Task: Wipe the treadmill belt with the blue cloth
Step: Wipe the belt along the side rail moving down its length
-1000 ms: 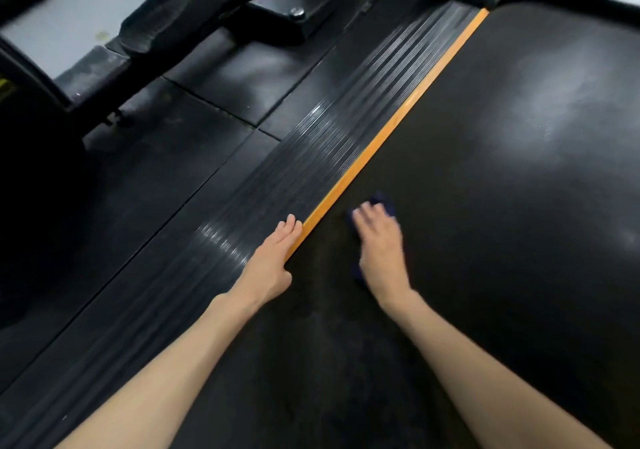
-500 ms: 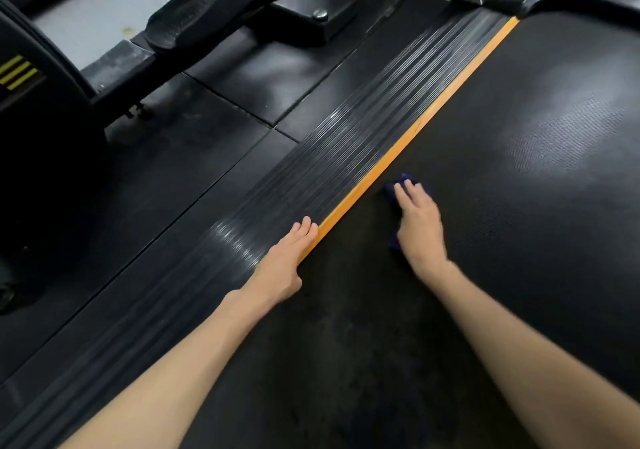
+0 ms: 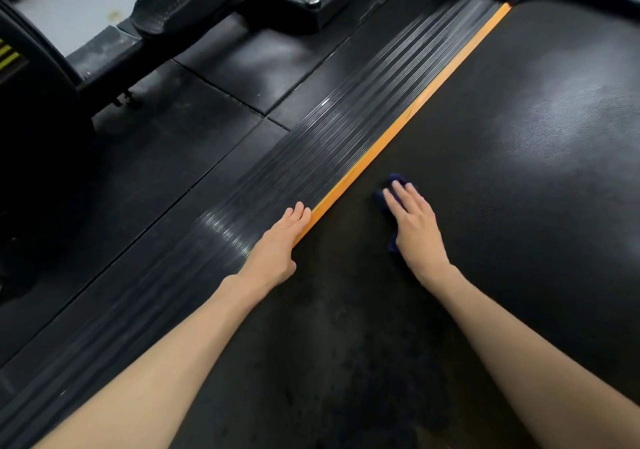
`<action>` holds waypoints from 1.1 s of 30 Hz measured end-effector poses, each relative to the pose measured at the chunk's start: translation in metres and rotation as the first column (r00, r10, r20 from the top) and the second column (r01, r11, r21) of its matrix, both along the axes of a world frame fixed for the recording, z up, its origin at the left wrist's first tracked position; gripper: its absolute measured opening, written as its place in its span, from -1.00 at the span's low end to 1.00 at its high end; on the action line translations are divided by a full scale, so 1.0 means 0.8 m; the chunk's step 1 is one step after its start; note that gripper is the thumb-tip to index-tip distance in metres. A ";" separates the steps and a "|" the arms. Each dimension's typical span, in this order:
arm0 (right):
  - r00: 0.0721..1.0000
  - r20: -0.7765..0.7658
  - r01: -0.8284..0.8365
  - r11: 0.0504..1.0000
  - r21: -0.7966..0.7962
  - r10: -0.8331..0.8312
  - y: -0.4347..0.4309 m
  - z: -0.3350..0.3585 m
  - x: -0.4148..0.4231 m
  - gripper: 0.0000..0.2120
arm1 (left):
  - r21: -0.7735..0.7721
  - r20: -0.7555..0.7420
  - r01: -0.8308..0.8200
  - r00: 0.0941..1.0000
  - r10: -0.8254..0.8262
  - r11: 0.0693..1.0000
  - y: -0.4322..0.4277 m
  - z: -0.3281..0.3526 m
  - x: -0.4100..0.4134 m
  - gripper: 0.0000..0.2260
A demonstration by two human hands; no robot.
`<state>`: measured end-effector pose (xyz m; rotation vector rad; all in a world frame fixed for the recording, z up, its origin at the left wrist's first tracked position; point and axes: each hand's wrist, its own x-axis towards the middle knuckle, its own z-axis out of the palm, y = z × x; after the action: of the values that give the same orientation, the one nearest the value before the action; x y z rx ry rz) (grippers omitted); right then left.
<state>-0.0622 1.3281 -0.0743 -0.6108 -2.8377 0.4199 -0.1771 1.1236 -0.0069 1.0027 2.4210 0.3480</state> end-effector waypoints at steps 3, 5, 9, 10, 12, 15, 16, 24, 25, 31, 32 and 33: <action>0.997 -0.049 0.060 0.993 -0.106 -0.066 -0.058 0.003 -0.005 -0.28 | 0.000 -0.013 -0.001 1.000 0.001 1.000 0.001 0.000 0.004 -0.19; 0.973 -0.062 -0.227 0.971 -0.068 0.223 -0.127 -0.001 0.015 -0.31 | 0.006 -0.015 -0.007 1.000 0.007 1.000 0.000 -0.003 0.005 -0.19; 0.774 0.043 -0.632 0.775 -0.002 0.631 -0.159 -0.001 0.077 -0.44 | 0.001 -0.022 -0.020 1.000 0.020 1.000 -0.001 -0.007 0.005 -0.17; 0.802 0.038 -0.598 0.800 0.055 0.597 -0.135 -0.001 0.081 -0.48 | -0.001 -0.020 -0.021 1.000 0.021 1.000 -0.001 -0.007 0.005 -0.16; 0.927 -0.003 -0.373 0.924 0.079 0.375 -0.068 -0.006 0.086 -0.49 | -0.014 -0.020 -0.018 1.000 0.018 1.000 0.000 -0.007 0.004 -0.15; 0.991 0.014 0.132 0.991 -0.011 -0.132 0.025 -0.006 0.101 -0.33 | -0.023 -0.008 -0.028 1.000 0.028 0.999 0.001 -0.006 0.005 -0.15; 0.962 0.016 0.272 0.960 -0.064 -0.272 0.030 -0.004 0.099 -0.29 | -0.018 -0.011 -0.031 0.999 0.031 0.999 0.001 -0.006 0.007 -0.15; 0.889 0.008 -0.453 0.883 -0.118 0.457 -0.193 0.000 0.118 -0.38 | 0.059 -0.069 -0.058 0.996 0.062 0.997 0.000 -0.010 0.018 -0.19; 0.890 0.004 -0.453 0.885 -0.105 0.456 -0.172 -0.002 0.125 -0.44 | 0.066 -0.073 -0.060 0.995 0.065 0.996 -0.001 -0.011 0.019 -0.19; 0.970 0.042 0.244 0.962 -0.124 -0.241 0.002 -0.002 0.170 -0.46 | 0.071 -0.053 -0.077 0.995 0.081 0.994 0.000 -0.008 0.019 -0.17; 0.938 0.036 0.346 0.929 -0.135 -0.344 -0.003 -0.003 0.163 -0.41 | 0.082 -0.052 -0.079 0.995 0.083 0.994 0.000 -0.009 0.019 -0.17; 0.920 0.031 0.389 0.907 -0.159 -0.390 -0.019 -0.002 0.148 -0.40 | 0.094 -0.050 -0.084 0.995 0.089 0.992 0.000 -0.010 0.020 -0.17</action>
<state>0.0563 1.3130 -0.0758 -1.1802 -2.6001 0.5771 -0.1614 1.1235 -0.0149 0.9591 2.5226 0.4714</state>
